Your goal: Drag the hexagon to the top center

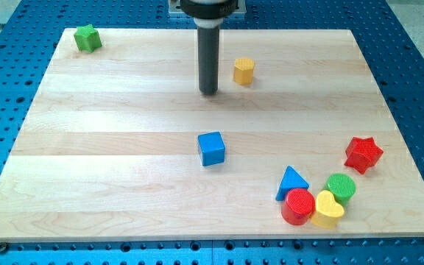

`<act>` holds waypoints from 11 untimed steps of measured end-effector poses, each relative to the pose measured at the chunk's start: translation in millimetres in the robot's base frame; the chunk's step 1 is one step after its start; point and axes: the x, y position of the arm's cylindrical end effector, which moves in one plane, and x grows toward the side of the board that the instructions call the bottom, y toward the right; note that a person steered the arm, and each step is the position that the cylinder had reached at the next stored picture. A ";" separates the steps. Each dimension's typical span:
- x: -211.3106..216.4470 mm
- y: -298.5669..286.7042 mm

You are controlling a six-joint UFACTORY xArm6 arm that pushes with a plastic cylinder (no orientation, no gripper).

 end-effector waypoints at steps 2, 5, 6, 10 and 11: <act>-28.0 72.7; -123.6 67.5; -127.6 75.3; -143.8 47.8; -171.1 68.3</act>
